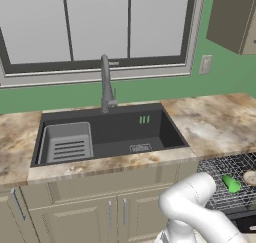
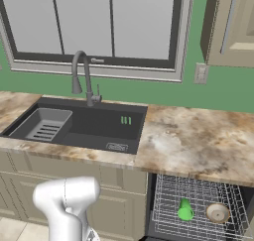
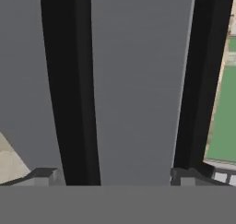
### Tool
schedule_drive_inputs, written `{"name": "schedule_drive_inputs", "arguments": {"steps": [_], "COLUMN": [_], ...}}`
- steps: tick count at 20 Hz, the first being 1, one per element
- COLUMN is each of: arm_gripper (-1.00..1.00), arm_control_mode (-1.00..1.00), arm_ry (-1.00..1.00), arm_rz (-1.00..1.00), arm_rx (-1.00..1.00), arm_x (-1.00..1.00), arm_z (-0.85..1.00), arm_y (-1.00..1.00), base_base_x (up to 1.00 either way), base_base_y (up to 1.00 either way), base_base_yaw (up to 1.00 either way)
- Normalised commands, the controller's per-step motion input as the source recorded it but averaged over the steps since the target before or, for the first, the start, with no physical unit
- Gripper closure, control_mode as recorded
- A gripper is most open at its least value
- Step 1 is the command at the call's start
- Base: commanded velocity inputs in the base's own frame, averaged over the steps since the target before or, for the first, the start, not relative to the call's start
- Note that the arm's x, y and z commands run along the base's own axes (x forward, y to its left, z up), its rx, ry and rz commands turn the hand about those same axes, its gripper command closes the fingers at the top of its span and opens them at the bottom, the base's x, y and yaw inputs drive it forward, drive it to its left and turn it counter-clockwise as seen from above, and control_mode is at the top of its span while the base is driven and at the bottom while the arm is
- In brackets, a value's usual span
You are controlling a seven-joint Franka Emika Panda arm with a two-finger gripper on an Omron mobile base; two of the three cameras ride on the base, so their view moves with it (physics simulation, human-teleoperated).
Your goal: Pick up the cup and bowl from the counter, place them in the dishwasher, and close the dishwasher door.
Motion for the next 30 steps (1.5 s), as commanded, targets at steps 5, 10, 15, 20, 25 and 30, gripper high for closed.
{"name": "schedule_drive_inputs", "arguments": {"steps": [5,10,15,20,25,30], "arm_gripper": [-1.0,-1.0,-1.0,-1.0,-1.0,-1.0], "arm_control_mode": [-1.0,-1.0,-1.0,-1.0,-1.0,-1.0], "arm_ry": [0.0,0.0,-0.02,-0.06,-0.06,-0.05], "arm_rz": [0.05,0.04,0.03,0.05,0.04,0.04], "arm_rx": [0.0,0.0,0.0,0.0,0.0,0.0], "arm_x": [1.0,1.0,1.0,1.0,1.0,1.0], "arm_z": [-0.11,-0.13,-0.39,-0.53,-0.52,-0.53], "arm_y": [0.0,0.0,0.02,0.06,0.09,0.06], "base_base_x": [0.0,0.0,0.0,0.0,0.0,0.0], "base_base_y": [0.0,0.0,0.0,0.0,0.0,0.0], "base_base_yaw": [0.0,0.0,0.0,0.0,0.0,0.0]}}
